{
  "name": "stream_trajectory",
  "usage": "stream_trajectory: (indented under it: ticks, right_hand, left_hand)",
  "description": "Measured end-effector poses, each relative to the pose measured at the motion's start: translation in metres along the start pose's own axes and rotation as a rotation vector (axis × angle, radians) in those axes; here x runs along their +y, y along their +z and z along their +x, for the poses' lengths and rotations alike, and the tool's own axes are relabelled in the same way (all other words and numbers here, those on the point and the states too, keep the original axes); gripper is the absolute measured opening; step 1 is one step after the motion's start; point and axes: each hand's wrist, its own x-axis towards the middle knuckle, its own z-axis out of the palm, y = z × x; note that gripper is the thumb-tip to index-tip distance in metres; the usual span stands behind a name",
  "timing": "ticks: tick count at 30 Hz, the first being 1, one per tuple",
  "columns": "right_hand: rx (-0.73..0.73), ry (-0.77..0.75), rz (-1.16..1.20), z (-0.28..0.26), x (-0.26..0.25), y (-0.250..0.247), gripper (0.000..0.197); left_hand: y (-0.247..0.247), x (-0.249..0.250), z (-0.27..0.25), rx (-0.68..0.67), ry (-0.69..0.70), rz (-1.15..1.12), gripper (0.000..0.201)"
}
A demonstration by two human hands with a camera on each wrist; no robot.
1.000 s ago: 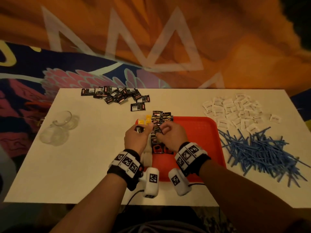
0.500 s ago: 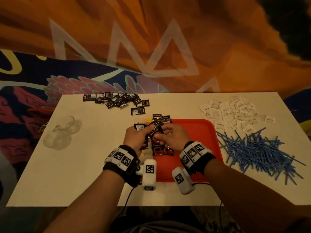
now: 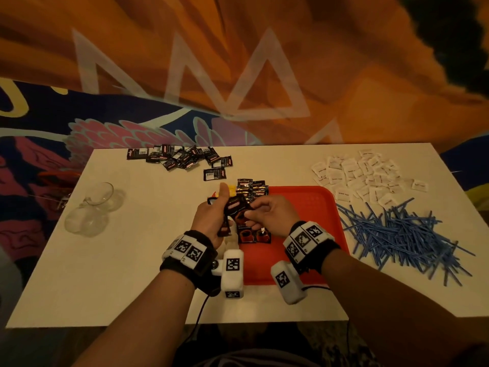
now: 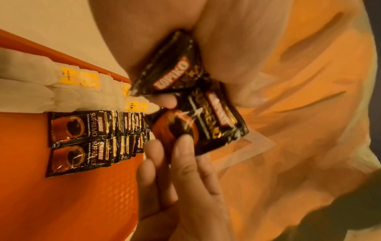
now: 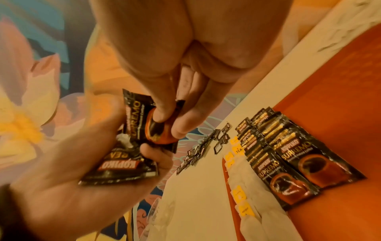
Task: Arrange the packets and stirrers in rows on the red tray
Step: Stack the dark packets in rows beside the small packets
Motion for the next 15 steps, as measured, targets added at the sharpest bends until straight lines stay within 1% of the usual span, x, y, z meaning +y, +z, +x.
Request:
stream_trajectory:
  ticks: [2,4,7,9,11,13,15]
  right_hand:
    - [0.004,0.022,0.038,0.000,0.005,-0.002,0.017]
    - [-0.045,0.031,0.026,-0.001,0.008,-0.003,0.017]
    - [-0.107,0.052,0.026,-0.002,0.009,0.001,0.015]
    - [-0.092,0.050,-0.017,0.002,0.012,0.004,0.012]
    - [-0.026,0.020,-0.197,0.005,0.018,0.005,0.007]
    - [0.006,0.003,-0.338,0.008,0.030,0.006,0.013]
    - [0.014,0.073,-0.369,0.011,0.046,0.006,0.020]
  left_hand:
    - [-0.004,-0.004,0.002,-0.068,0.046,0.000,0.048]
    - [-0.007,-0.009,0.006,-0.127,0.102,0.027,0.036]
    - [-0.005,-0.013,0.010,-0.142,0.090,0.040,0.026]
    - [-0.002,-0.015,0.010,-0.093,0.071,0.107,0.030]
    - [-0.002,-0.019,0.011,-0.029,0.031,0.173,0.035]
    - [-0.007,-0.023,0.015,0.037,-0.024,0.205,0.039]
    - [-0.015,-0.028,0.021,0.110,-0.061,0.231,0.044]
